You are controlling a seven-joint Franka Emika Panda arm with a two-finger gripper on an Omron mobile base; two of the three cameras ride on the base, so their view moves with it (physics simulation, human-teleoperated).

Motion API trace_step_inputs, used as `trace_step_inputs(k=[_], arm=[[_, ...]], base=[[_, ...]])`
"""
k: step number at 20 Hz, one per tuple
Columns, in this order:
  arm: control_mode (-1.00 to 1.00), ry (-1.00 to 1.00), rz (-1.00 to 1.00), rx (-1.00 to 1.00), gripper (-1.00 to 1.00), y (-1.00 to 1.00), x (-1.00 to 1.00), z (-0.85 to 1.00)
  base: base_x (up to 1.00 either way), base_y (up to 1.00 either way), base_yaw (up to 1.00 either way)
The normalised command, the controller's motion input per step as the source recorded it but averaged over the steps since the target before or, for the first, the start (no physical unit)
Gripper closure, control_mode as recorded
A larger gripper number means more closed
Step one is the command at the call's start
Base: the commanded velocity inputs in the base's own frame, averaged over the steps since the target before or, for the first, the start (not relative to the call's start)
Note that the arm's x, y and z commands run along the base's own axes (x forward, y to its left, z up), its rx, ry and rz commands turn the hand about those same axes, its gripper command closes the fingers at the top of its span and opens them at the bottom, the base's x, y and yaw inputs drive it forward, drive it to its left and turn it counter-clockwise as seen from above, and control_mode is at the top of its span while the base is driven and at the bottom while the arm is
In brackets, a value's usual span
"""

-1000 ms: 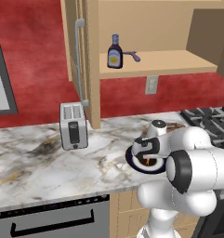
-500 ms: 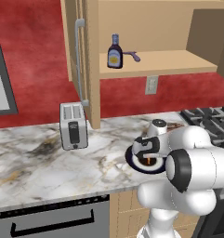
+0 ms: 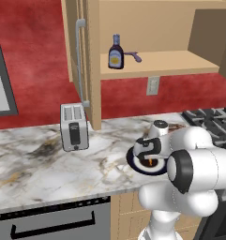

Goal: Pick the shrimp from the plate and place it on the cutting board. Then pick the condiment bottle from the cabinet and place it next to the cutting board.

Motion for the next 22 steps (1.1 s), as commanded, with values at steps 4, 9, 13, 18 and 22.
trace_step_inputs(k=[4, 9, 13, 18, 22], arm=[[-1.0, 0.0, 0.0, 0.0, 1.0, 0.0, 0.0, 0.0], [-1.0, 0.0, 0.0, 0.0, 1.0, -0.03, 0.0, 0.05], [-1.0, 0.0, 0.0, 0.0, 1.0, -0.04, 0.0, 0.17], [-1.0, 0.0, 0.0, 0.0, 1.0, -0.01, 0.0, 0.25], [-1.0, 0.0, 0.0, 0.0, 1.0, -0.03, 0.0, 0.24]], base=[[0.0, 0.0, 0.0], [0.0, 0.0, 0.0], [0.0, 0.0, 0.0], [0.0, 0.0, 0.0], [0.0, 0.0, 0.0]])
